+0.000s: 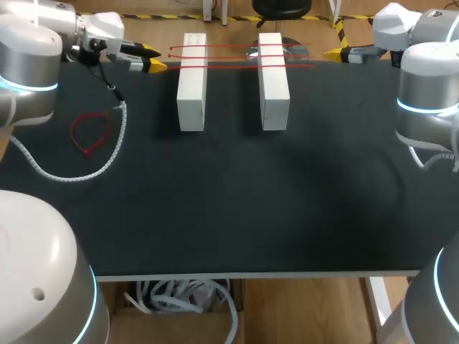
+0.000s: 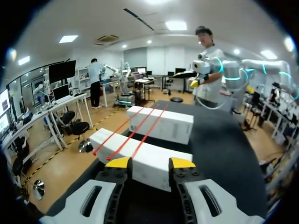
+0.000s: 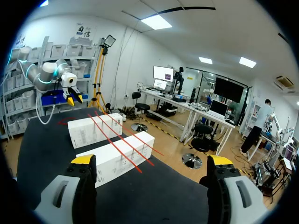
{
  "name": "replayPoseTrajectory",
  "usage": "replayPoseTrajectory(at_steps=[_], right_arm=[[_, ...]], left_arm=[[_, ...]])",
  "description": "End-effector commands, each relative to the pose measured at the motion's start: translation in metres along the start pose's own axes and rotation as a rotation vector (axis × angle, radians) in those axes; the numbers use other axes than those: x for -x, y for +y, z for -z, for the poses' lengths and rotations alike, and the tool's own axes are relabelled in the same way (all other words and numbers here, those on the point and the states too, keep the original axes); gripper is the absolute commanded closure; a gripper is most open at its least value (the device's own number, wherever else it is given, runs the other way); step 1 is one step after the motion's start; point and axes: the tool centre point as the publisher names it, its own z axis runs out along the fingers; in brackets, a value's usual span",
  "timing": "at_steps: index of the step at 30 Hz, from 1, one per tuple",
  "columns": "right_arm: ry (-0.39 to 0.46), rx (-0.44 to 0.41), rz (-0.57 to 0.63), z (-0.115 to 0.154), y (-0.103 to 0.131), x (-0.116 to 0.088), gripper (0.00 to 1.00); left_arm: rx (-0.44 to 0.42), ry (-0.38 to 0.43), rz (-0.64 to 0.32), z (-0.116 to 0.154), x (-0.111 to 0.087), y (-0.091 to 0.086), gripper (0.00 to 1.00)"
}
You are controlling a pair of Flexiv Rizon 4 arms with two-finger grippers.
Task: Grab the tape and strap the tape.
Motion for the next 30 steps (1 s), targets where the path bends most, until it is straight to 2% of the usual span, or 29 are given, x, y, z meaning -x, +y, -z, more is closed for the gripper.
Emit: replayPoseTrajectory(at_steps=[1,11,15,19,21,30], right_arm=[[0.000,0.000,0.000,-0.001,0.000,0.000,0.00],[0.000,0.000,0.000,-0.001,0.000,0.000,0.00],[0.000,0.000,0.000,-0.001,0.000,0.000,0.00],[0.000,0.000,0.000,-0.001,0.000,0.000,0.00],[0.000,0.000,0.000,-0.001,0.000,0.000,0.00],[0.000,0.000,0.000,-0.001,0.000,0.000,0.00]], left_arm=[[-0.013,0.040,0.002,-0.007,0.010,0.002,0.69],[-0.054,0.050,0.021,-0.017,0.025,0.005,0.69],[-0.062,0.053,0.022,-0.021,0.031,0.008,0.78],[-0.075,0.061,0.022,-0.024,0.035,0.012,0.73],[-0.082,0.063,0.028,-0.026,0.038,0.013,0.77],[-0.097,0.076,0.043,-0.033,0.041,0.018,0.76]])
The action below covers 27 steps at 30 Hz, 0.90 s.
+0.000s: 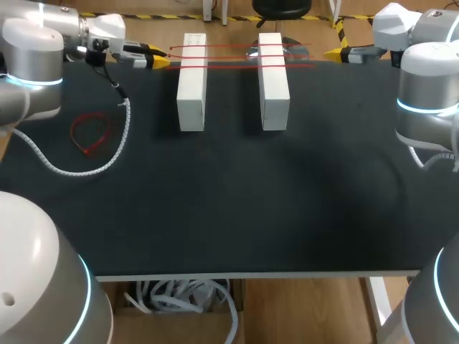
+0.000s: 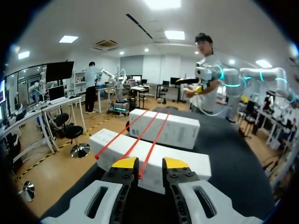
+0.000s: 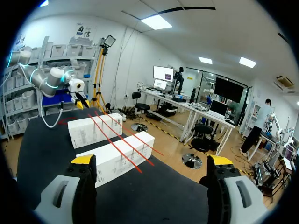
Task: Grab the tape and strap the tape.
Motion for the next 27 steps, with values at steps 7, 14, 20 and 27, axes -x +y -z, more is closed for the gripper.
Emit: replayPoseTrajectory(at_steps=[7,14,20,27], right_arm=[[0.000,0.000,0.000,-0.001,0.000,0.000,0.00],[0.000,0.000,0.000,-0.001,0.000,0.000,0.00],[0.000,0.000,0.000,-0.001,0.000,0.000,0.00],[0.000,0.000,0.000,-0.001,0.000,0.000,0.00]], left_arm=[[-0.024,0.010,0.021,-0.009,0.006,0.009,0.75],[-0.053,-0.011,0.051,-0.014,0.012,0.016,0.74],[-0.083,-0.027,0.070,-0.018,0.018,0.020,0.77],[-0.109,-0.034,0.076,-0.019,0.015,0.024,0.78]])
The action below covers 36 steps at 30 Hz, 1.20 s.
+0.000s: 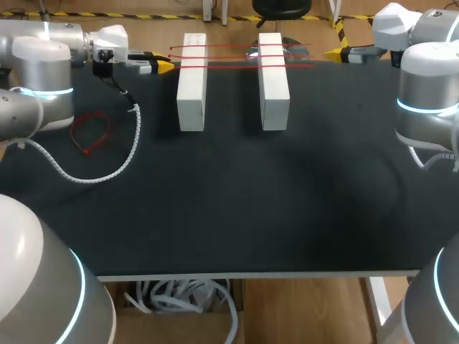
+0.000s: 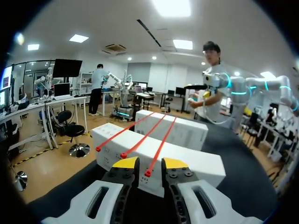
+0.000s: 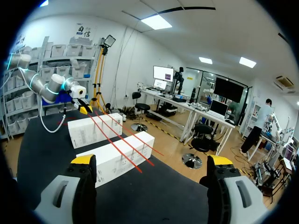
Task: Grab the tape and strap the tape.
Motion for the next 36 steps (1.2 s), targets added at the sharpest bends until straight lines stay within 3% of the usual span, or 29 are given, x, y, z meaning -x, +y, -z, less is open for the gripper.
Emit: replayPoseTrajectory(at_steps=[1,12,36], right_arm=[[0.000,0.000,0.000,-0.001,0.000,0.000,0.00],[0.000,0.000,0.000,-0.001,0.000,0.000,0.00],[0.000,0.000,0.000,-0.001,0.000,0.000,0.00]], left_arm=[[-0.022,-0.005,-0.004,-0.001,0.000,0.004,0.78],[-0.050,0.017,-0.109,-0.001,-0.008,0.007,0.76],[-0.045,0.017,-0.125,-0.008,0.003,0.007,0.84]])
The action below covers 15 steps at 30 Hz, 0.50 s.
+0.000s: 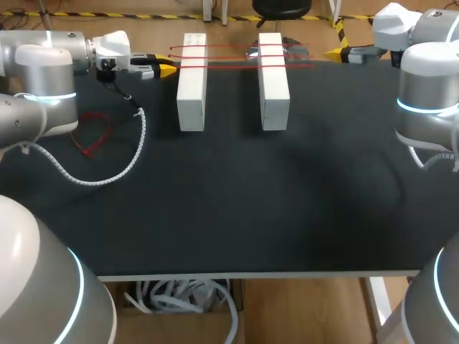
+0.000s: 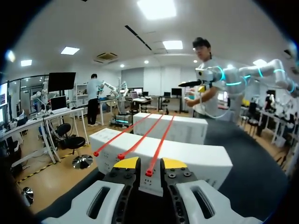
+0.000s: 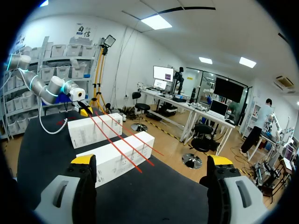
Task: Grab the tape and strap the tape.
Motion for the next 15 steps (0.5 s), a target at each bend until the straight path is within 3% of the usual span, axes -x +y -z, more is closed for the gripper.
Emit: replayPoseTrajectory(at_steps=[1,10,15], right_arm=[[0.000,0.000,0.000,-0.0005,-0.0001,0.0002,0.00],[0.000,0.000,0.000,-0.0005,-0.0001,0.0002,0.00],[0.000,0.000,0.000,-0.0005,-0.0001,0.0002,0.00]], left_arm=[[-0.004,0.006,-0.003,-0.0008,0.0026,0.0028,0.84],[-0.006,0.012,-0.005,0.0001,-0.0008,0.0042,0.78],[-0.005,0.011,-0.002,-0.0003,-0.0018,0.0054,0.80]])
